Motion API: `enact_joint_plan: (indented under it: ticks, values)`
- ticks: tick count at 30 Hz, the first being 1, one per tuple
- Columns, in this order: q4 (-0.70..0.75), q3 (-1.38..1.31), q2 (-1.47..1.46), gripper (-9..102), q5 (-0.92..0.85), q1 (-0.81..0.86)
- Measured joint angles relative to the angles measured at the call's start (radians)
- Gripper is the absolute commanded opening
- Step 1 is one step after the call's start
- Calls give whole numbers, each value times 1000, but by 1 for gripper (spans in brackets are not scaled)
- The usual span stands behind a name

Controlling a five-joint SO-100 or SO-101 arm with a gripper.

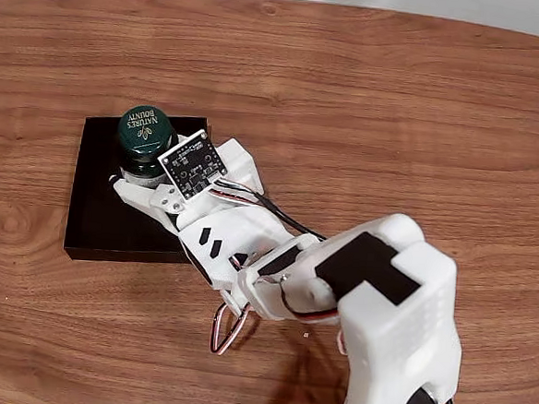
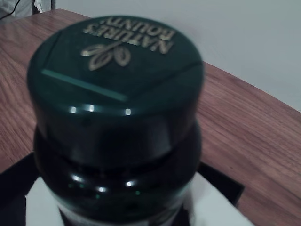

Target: Pick up the pill bottle and place it in the black box.

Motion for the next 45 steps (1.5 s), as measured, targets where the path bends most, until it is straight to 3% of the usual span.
enact_joint_plan:
  ticks: [9,20,45]
  values:
    - [-34,-34,-67,26,-8,0]
    - [-117,-48,-117,37,-35,11]
    - [-121,-12,-138,38,-35,29]
